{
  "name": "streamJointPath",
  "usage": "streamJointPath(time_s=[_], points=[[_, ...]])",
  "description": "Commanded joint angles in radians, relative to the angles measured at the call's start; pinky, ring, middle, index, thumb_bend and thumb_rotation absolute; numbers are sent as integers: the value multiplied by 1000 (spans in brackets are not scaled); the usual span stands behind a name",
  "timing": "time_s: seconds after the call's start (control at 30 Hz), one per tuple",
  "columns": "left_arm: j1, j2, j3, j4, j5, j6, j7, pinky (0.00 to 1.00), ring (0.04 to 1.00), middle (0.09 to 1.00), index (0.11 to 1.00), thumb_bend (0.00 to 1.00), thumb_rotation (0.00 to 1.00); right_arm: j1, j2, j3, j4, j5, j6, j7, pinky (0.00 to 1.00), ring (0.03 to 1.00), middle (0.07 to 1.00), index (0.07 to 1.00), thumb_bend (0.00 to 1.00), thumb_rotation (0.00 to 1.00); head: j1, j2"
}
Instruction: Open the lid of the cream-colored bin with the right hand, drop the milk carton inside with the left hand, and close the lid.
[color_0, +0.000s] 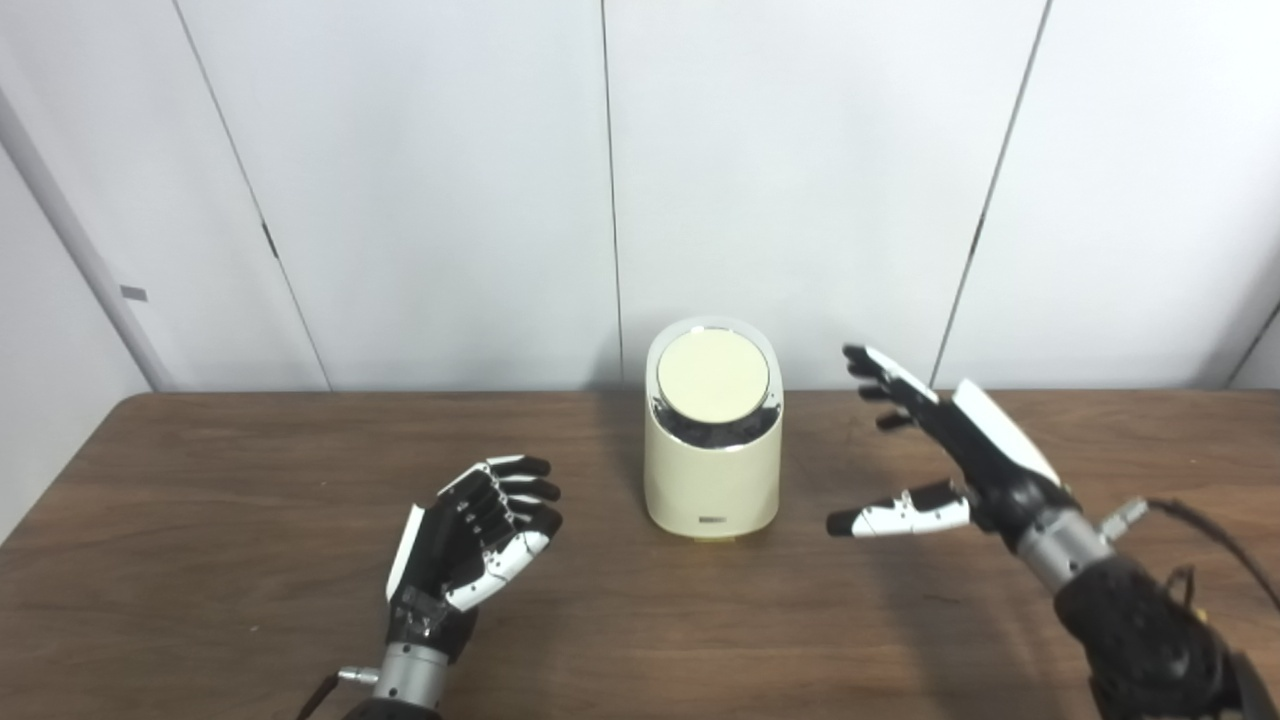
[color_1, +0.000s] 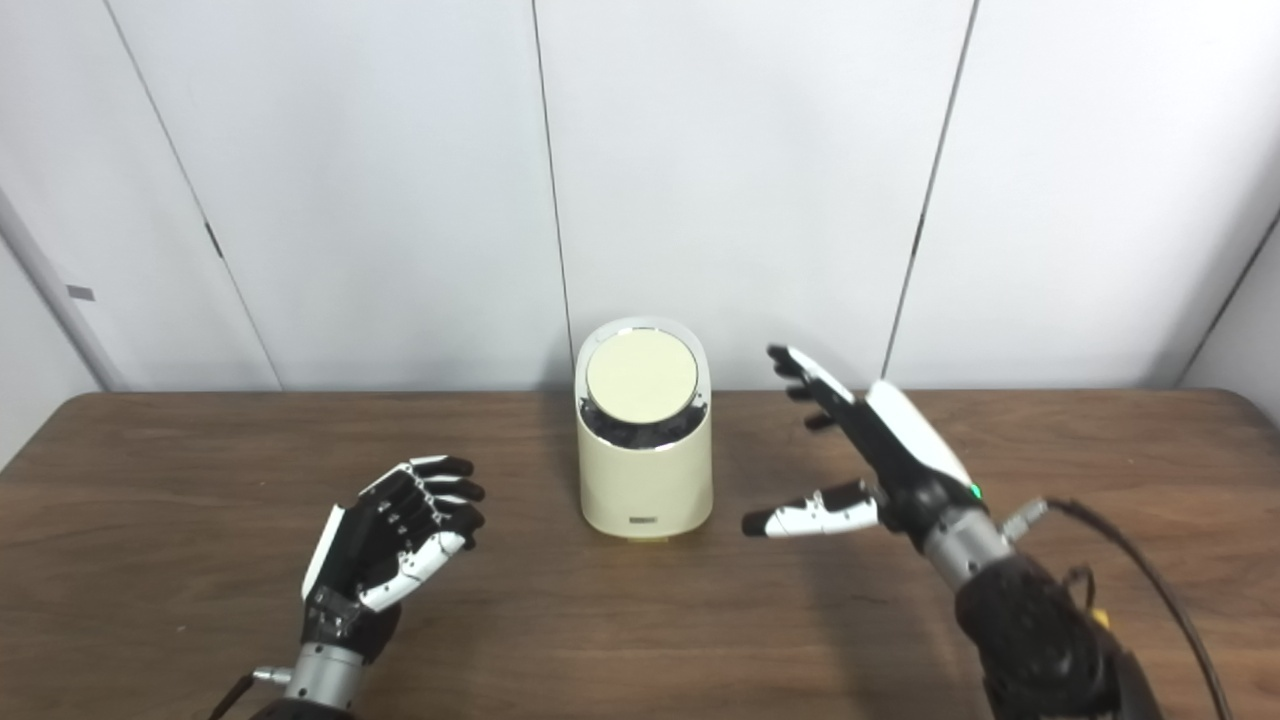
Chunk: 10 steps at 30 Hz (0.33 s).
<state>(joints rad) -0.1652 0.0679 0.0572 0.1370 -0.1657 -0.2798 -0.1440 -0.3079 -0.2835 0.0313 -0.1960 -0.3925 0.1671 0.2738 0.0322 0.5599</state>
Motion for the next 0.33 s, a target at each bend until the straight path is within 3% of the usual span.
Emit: streamJointPath(time_s=[0.0,0.3], points=[[18,10,2,9,-8,-20,-8,377,506,581,642,630,188,-13,1,-17,-3,33,-75,-54,772,891,925,944,741,286,1,1],[14,16,14,12,-45,-28,-32,387,530,599,660,642,156,81,13,-36,42,138,-198,-115,727,866,917,943,711,279,-17,-7]])
